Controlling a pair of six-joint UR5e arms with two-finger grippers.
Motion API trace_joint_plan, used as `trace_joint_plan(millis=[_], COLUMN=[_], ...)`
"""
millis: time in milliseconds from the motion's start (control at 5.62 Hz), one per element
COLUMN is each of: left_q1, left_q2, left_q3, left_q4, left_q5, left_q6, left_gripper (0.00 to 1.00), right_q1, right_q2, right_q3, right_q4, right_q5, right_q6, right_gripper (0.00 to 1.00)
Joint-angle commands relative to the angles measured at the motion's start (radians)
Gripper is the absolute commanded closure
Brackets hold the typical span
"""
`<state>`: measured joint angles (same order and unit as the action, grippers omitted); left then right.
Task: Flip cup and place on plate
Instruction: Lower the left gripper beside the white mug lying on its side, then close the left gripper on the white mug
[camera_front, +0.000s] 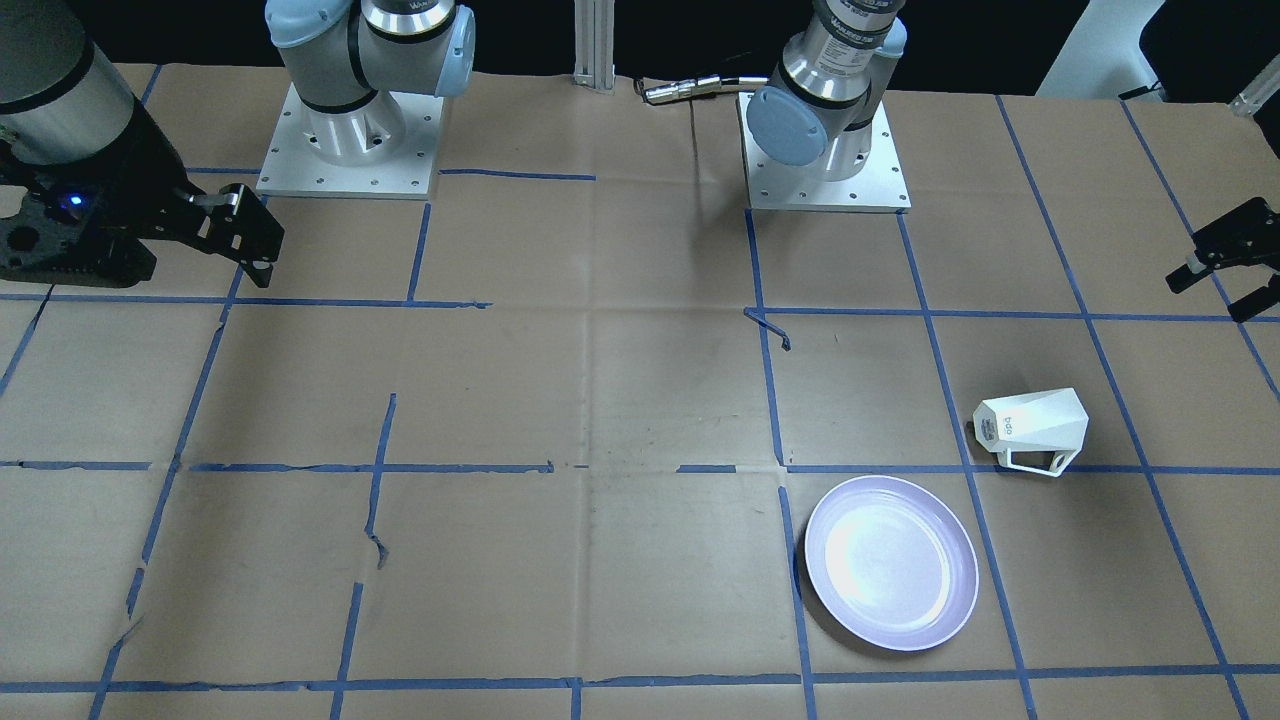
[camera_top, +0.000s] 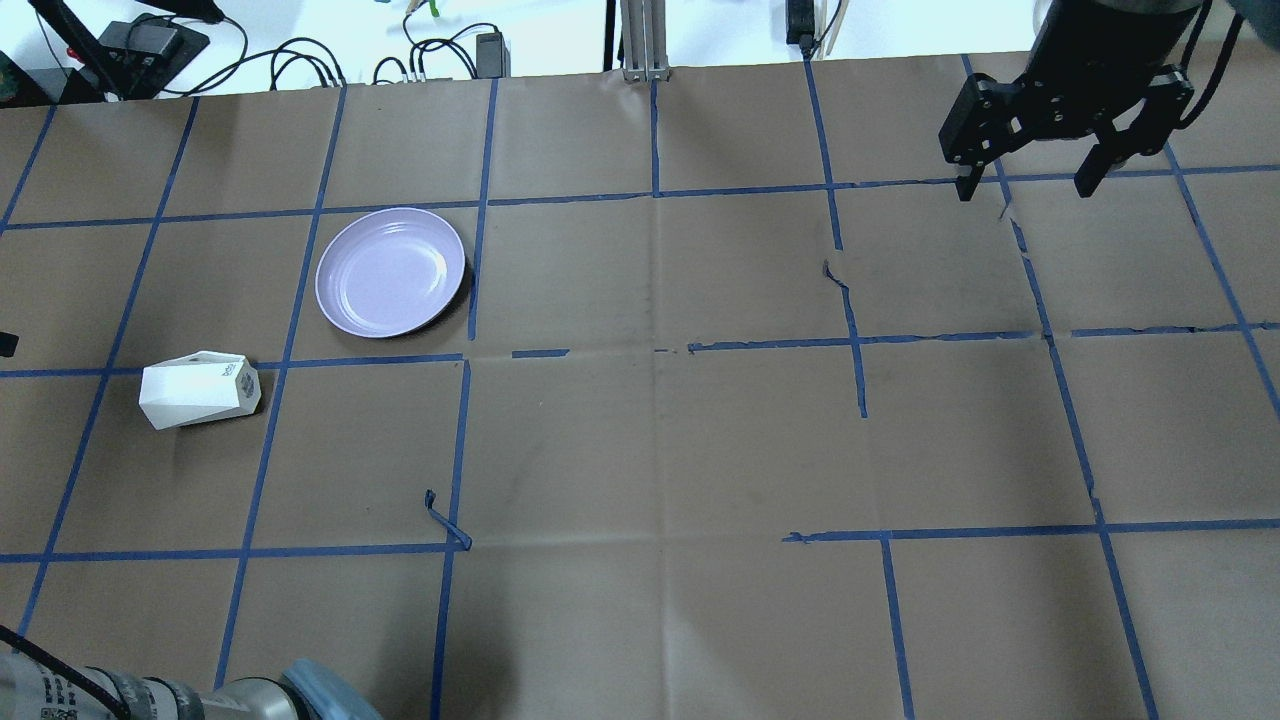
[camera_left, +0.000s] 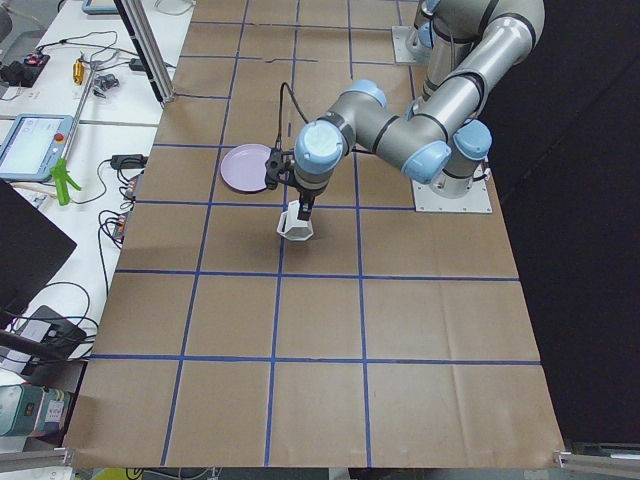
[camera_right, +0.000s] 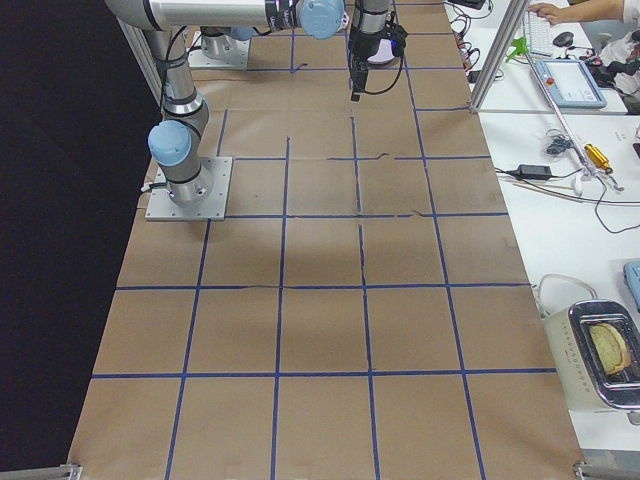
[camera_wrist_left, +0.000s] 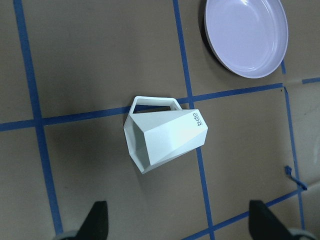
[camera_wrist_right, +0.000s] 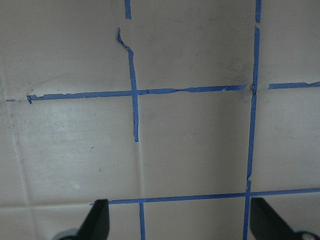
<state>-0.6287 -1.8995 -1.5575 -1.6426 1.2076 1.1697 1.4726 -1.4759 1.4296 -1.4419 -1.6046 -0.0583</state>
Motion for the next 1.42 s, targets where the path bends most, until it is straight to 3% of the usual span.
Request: trace_joint_plan(millis=[0,356,711,889,1067,1244], left_q1=[0.009,0.007,-0.003,-0.006,-0.009,-0.019], left_q2=[-0.172,-0.216,-0.240,-0.251,-0.253,-0.248], left_q3=[0.013,-0.015,-0.027,-0.029,-0.030,-0.030], left_q4=[-0.003,-0.077,-0.117,-0.118,-0.132,-0.141], left_q5=[-0.090,-0.144,-0.215,-0.217,-0.215,-0.214], left_q6=[0.073,0.079,0.219,0.244,0.249,0.251], left_gripper=[0.02,0.02,0.02,0.12,0.39,0.79], right_q1=[0.000,0.000,0.000,0.000,0.000,0.000], right_q2=[0.000,0.000,0.000,0.000,0.000,0.000], right_q3=[0.000,0.000,0.000,0.000,0.000,0.000], right_q4=[0.000,0.000,0.000,0.000,0.000,0.000], right_q5=[0.000,0.000,0.000,0.000,0.000,0.000], right_q6=[0.000,0.000,0.000,0.000,0.000,0.000], right_gripper=[0.00,0.00,0.00,0.00,0.00,0.00])
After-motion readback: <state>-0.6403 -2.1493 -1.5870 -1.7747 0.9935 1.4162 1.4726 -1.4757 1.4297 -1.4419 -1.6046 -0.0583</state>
